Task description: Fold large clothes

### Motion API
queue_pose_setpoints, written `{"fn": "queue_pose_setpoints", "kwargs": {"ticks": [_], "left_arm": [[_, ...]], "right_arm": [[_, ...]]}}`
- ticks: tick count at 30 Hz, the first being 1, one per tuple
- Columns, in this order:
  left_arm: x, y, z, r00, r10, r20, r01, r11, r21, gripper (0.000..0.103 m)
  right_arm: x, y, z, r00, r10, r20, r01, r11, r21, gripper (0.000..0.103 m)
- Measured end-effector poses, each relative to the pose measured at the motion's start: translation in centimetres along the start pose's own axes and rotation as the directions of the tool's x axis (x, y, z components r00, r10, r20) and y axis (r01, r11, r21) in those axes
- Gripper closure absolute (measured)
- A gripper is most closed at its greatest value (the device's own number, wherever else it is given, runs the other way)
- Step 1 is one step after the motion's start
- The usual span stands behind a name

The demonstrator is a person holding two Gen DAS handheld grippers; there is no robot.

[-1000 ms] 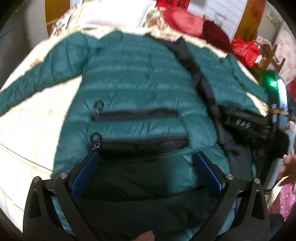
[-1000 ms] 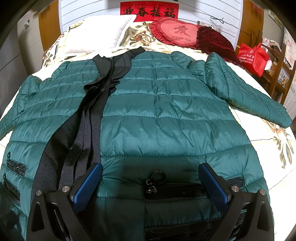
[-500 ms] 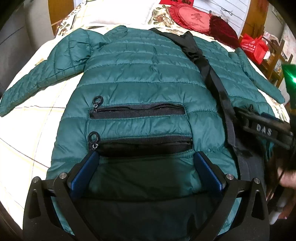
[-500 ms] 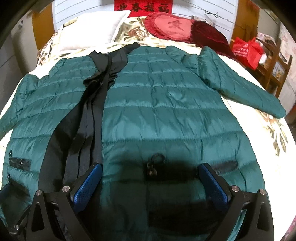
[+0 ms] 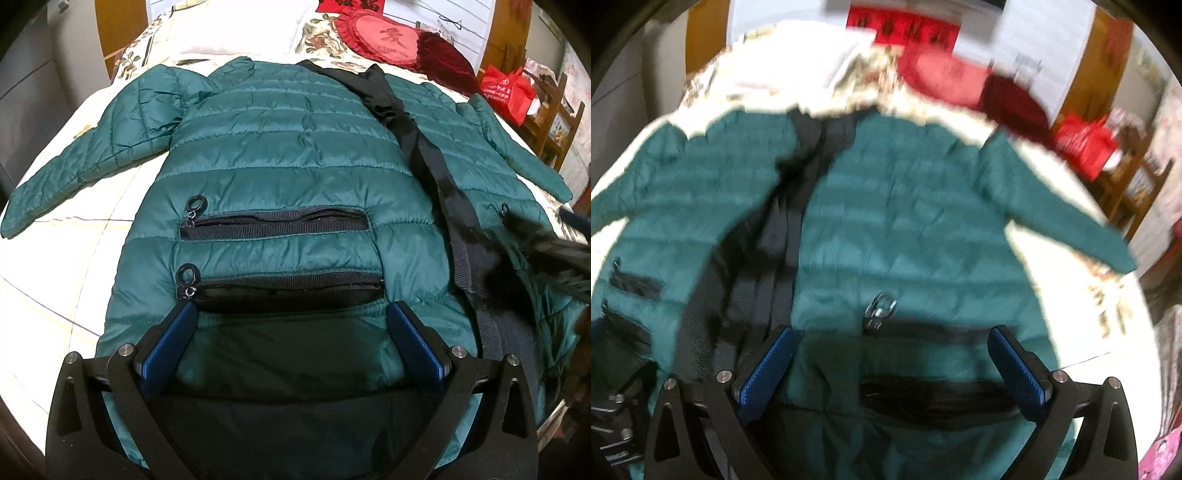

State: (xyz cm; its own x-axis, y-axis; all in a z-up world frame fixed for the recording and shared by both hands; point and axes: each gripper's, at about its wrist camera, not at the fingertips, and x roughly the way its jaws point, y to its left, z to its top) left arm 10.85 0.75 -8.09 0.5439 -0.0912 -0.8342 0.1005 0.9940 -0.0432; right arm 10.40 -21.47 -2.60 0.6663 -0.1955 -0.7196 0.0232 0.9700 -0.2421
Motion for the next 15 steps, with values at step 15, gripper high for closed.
{"fn": "queue_pose_setpoints", "kwargs": {"ticks": [15], "left_arm": [[-0.1, -0.1, -0.3, 1.0, 0.0, 0.028, 0.0, 1.0, -0.01, 0.0]], "right_arm": [[-10.2, -1.3, -1.8, 0.943, 0.086, 0.322, -0.129, 0.985, 0.114, 0.0]]}}
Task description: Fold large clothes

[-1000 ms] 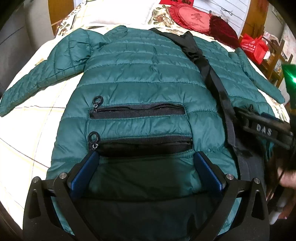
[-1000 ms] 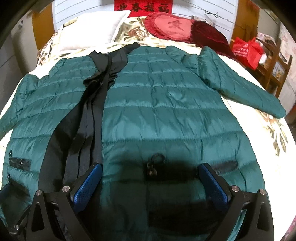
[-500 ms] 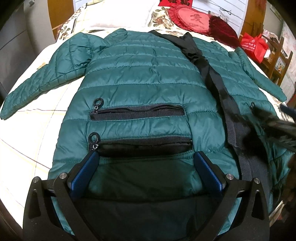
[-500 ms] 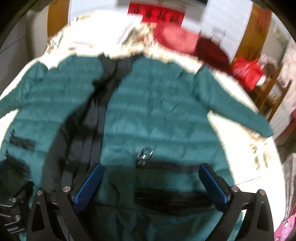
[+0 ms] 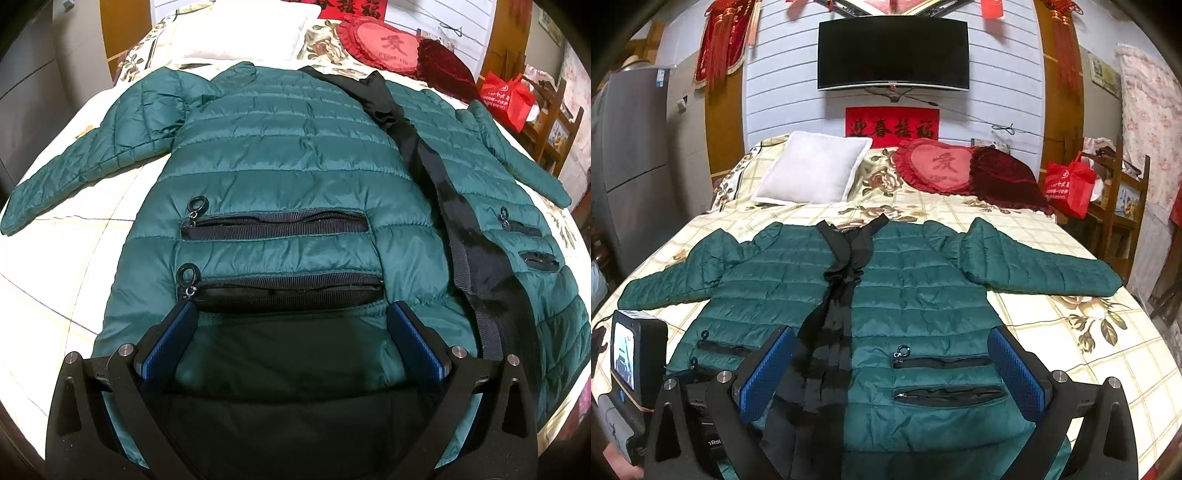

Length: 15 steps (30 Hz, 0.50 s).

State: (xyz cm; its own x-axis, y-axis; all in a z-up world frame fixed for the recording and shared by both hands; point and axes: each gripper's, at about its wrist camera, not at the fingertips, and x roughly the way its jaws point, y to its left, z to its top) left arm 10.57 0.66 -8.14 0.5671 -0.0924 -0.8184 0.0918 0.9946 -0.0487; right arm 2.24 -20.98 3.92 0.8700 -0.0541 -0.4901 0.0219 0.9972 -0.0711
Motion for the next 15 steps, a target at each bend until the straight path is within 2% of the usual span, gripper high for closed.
{"fn": "queue_pose_setpoints", "kwargs": {"ticks": [6, 11, 13, 15], "left_arm": [[0.0, -0.2, 0.0, 1.0, 0.015, -0.014, -0.015, 1.0, -0.001, 0.0], [0.1, -0.2, 0.1, 1.0, 0.011, -0.016, -0.011, 1.0, 0.008, 0.0], [0.1, -0.2, 0.1, 1.0, 0.012, -0.016, -0.012, 1.0, 0.011, 0.0], [0.1, -0.2, 0.1, 1.0, 0.015, -0.015, -0.015, 1.0, 0.011, 0.0]], "right_arm": [[0.2, -0.3, -0.3, 1.0, 0.003, -0.015, -0.003, 1.0, 0.01, 0.0], [-0.3, -0.7, -0.4, 0.999, 0.032, 0.034, -0.033, 0.999, 0.026, 0.0], [0.2, -0.6, -0.4, 0.999, 0.034, 0.017, -0.035, 0.999, 0.027, 0.0], [0.9, -0.7, -0.5, 0.997, 0.072, -0.017, -0.071, 0.996, 0.047, 0.0]]}}
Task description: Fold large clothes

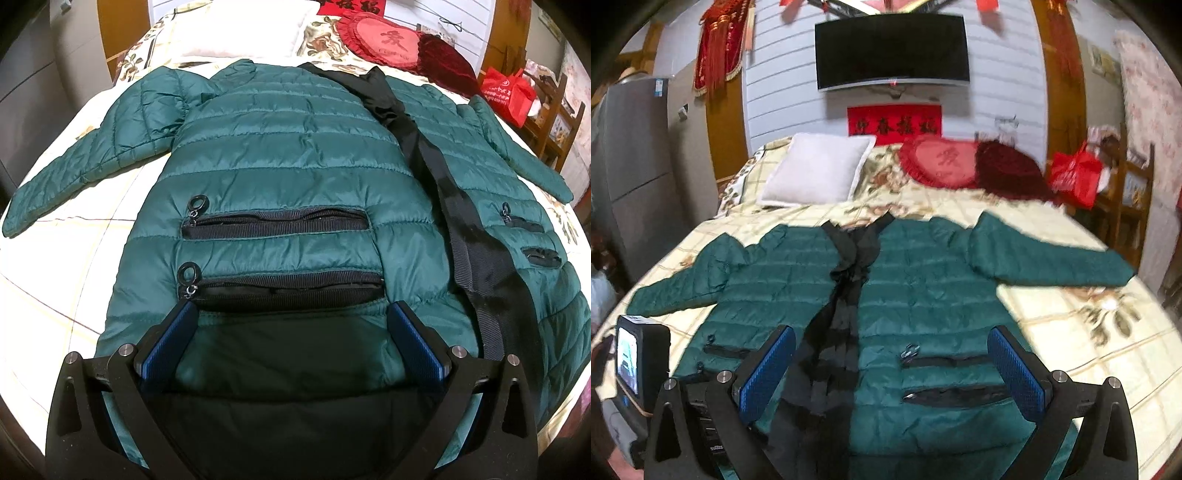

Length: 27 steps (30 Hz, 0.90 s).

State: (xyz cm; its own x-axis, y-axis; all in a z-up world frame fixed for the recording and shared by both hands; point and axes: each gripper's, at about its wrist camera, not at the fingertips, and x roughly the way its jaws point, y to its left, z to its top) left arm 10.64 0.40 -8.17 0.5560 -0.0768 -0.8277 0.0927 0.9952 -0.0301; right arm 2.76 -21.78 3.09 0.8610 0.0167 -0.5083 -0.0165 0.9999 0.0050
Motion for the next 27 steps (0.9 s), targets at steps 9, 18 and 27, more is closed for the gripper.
{"fn": "queue_pose_setpoints", "kwargs": {"ticks": [9, 18, 27], "left_arm": [[0.1, -0.3, -0.3, 1.0, 0.021, 0.012, -0.021, 1.0, 0.012, 0.0], [0.2, -0.1, -0.2, 1.0, 0.01, 0.005, -0.01, 1.0, 0.011, 0.0], [0.1, -0.2, -0.3, 1.0, 0.009, 0.017, -0.01, 1.0, 0.007, 0.0]], "right_arm": [[1.1, -0.4, -0.5, 0.996, -0.047, -0.071, 0.046, 0.999, -0.013, 0.0], [1.5, -0.3, -0.7, 0.991, -0.086, -0.102, 0.082, 0.996, -0.039, 0.0], [2.1, 0.2, -1.0, 0.986, -0.101, -0.136, 0.094, 0.994, -0.057, 0.0]]}}
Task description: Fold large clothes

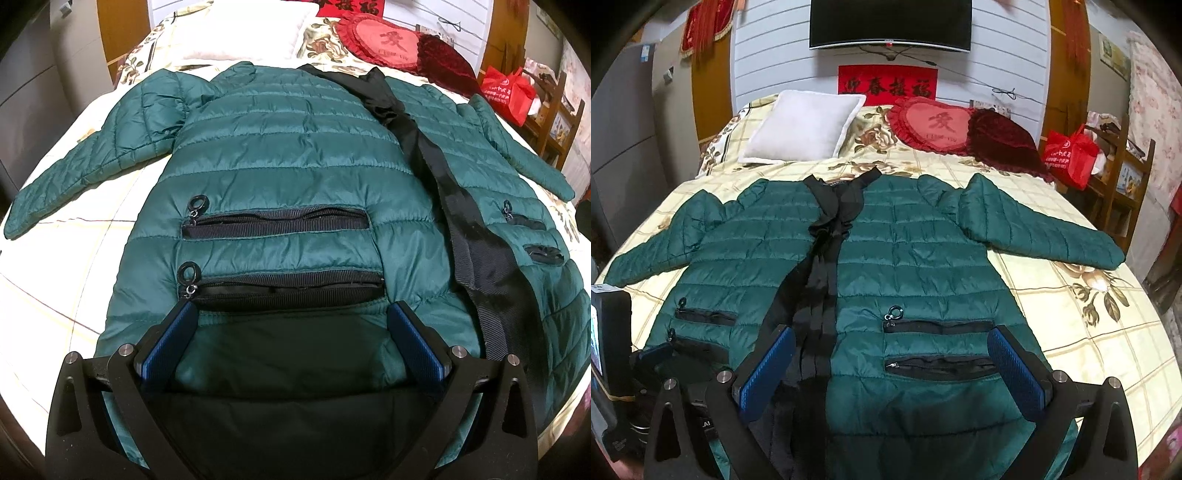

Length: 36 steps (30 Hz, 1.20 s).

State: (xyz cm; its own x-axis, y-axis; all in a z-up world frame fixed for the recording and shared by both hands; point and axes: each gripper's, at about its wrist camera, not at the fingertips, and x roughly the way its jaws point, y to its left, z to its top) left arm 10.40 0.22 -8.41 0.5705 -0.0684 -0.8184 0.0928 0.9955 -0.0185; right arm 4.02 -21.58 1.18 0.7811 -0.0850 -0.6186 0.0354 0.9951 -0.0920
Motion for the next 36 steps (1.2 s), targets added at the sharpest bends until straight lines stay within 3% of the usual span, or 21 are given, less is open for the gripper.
{"fn": "queue_pose_setpoints", "kwargs": {"ticks": [17, 22, 25, 31, 33, 36], "left_arm": [[-1.7, 1.2, 0.4, 0.998, -0.039, 0.05, 0.042, 0.997, -0.063, 0.0], [-4.2, 2.5, 0.8, 0.986, 0.076, 0.146, -0.067, 0.996, -0.063, 0.0], [-6.1, 3.2, 1.2, 0.972, 0.15, 0.183, -0.148, 0.989, -0.024, 0.0], [-9.5, 5.9, 0.1, 0.937, 0.241, 0.252, -0.243, 0.97, -0.023, 0.0], [-9.9, 6.9, -0.6, 0.927, 0.249, 0.282, -0.245, 0.968, -0.048, 0.0], [-9.5, 7.8, -0.7, 0.937, 0.222, 0.268, -0.202, 0.974, -0.1, 0.0]], "right_arm": [[0.5, -0.4, 0.2, 0.999, -0.037, -0.001, 0.037, 0.999, 0.015, 0.0], [0.2, 0.1, 0.4, 0.999, -0.03, 0.037, 0.03, 1.0, -0.001, 0.0], [-0.1, 0.5, 0.5, 0.998, -0.027, 0.058, 0.028, 0.999, -0.014, 0.0], [-0.6, 0.5, 0.6, 0.997, -0.006, 0.072, 0.007, 1.0, -0.007, 0.0], [-0.8, 0.5, 0.6, 0.997, -0.01, 0.077, 0.011, 1.0, -0.01, 0.0], [-1.1, 0.2, 0.5, 0.997, -0.019, 0.081, 0.02, 1.0, -0.006, 0.0]]}}
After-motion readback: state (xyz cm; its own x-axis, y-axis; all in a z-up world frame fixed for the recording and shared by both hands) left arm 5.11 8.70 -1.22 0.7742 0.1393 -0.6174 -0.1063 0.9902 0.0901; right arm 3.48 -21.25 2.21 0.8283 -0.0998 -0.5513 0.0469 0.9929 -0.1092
